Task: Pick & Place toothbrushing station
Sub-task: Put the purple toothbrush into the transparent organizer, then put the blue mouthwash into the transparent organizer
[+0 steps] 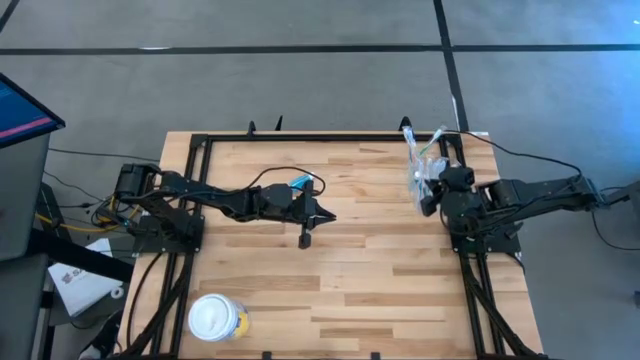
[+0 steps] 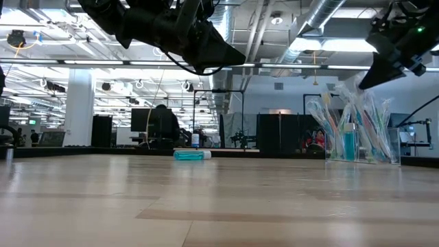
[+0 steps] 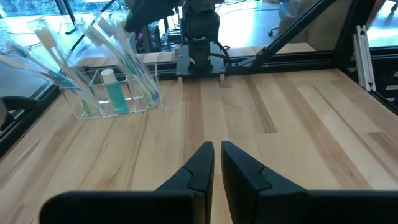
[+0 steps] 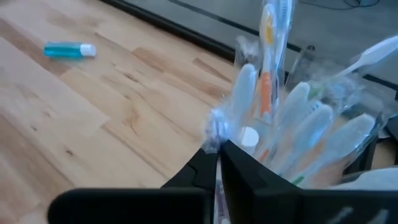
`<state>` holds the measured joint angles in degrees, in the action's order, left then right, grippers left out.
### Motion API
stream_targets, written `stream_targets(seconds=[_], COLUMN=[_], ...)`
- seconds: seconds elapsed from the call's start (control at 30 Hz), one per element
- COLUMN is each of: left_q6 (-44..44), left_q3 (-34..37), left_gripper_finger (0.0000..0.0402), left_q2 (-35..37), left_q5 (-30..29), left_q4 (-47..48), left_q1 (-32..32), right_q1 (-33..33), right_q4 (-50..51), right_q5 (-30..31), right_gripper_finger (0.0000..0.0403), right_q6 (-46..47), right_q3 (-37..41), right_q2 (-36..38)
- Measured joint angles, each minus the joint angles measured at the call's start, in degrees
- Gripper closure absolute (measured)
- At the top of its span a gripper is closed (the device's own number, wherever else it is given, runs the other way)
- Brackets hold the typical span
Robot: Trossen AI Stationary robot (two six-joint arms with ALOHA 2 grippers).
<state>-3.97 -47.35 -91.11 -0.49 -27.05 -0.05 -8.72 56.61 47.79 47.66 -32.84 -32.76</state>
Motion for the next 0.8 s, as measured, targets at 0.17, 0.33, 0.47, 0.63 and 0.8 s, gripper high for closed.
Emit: stream_targets(seconds=[0.17, 0.33, 0.47, 0.63, 0.8], left_q6=[0.0, 0.0, 0.0, -0.1, 0.0], left_q3=[0.0, 0.0, 0.0, 0.0, 0.0], left_gripper_finger=[0.0376, 0.0376, 0.0376, 0.0376, 0.0376], left_q2=[0.0, 0.0, 0.0, 0.0, 0.0], left_q5=[0.0, 0.0, -0.3, -4.8, -10.9], left_q4=[0.0, 0.0, 0.0, 0.3, 3.9], left_q1=[0.0, 0.0, 0.0, 0.0, 0.6], right_q1=[-0.3, -0.3, -0.3, -0.3, -0.3], right_q4=[0.4, 0.3, 0.1, -0.6, -5.4], right_q5=[-0.9, -0.8, -0.7, -0.3, -1.6], right_gripper_finger=[0.0363, 0.0327, 0.0314, 0.0313, 0.0313], right_q6=[0.0, 0.0, -0.8, -2.9, -8.1], right_q3=[0.2, 0.2, -0.3, -2.6, -3.4], right_q2=[0.7, 1.4, 2.2, 2.4, 2.4])
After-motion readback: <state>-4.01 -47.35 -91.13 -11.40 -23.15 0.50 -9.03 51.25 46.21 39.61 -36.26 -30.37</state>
